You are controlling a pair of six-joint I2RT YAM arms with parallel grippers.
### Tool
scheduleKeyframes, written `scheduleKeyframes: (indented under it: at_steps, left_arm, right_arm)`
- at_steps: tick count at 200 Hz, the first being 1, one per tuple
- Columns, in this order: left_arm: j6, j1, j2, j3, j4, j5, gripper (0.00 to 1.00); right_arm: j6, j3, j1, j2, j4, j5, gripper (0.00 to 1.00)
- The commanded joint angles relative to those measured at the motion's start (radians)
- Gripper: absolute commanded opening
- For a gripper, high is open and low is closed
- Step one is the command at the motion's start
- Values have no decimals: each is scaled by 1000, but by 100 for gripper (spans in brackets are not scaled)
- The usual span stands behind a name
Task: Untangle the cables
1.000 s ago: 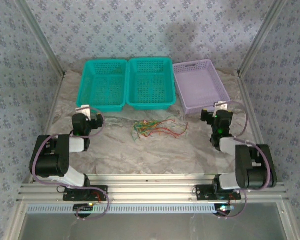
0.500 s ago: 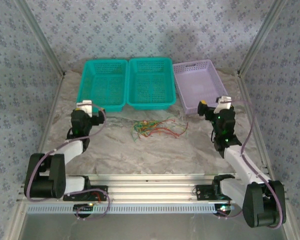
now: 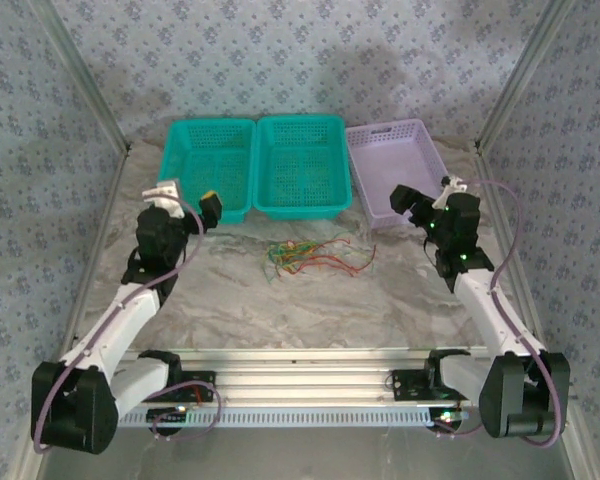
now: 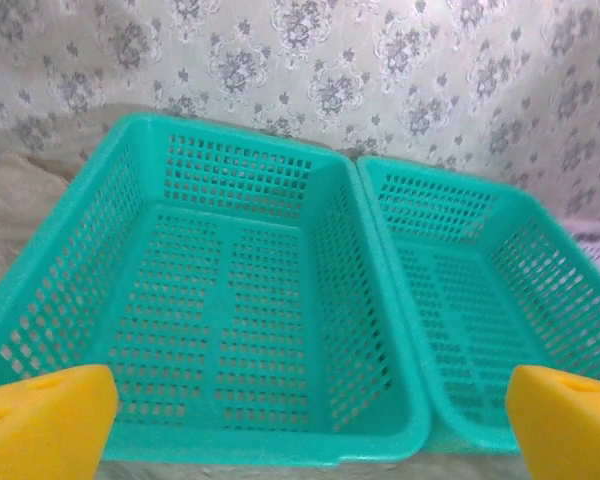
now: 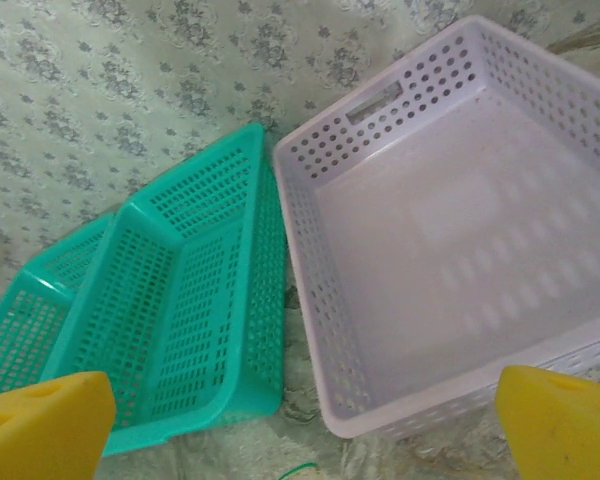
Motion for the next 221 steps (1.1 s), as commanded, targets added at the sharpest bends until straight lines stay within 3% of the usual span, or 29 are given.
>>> scheduleKeyframes:
  at_steps: [1,22,46,107,149,221]
  left_arm:
    - [-184,0,-15,94,-211,14,100]
    - [-287,1,-5,148,-340,16,100]
    - [-247,-33,40,257,-531,54,100]
    - [-225,-199,84,282,-724,-51,100]
    - [-249,-285,112,227,-675,-42,100]
    - [-214,-436,223,228,-590,-27,100]
  right_arm:
    - [70,-28,3,-24,42,-37,100]
    - [53,12,13,-8,-51,-91,100]
    - [7,39,52,5,-153,-60,100]
    - [-127,-15,303,-7,-255,67,96]
    - [-141,-74,411,-6,-251,104,92]
    - [-164,-49,447,119,-229,71,83]
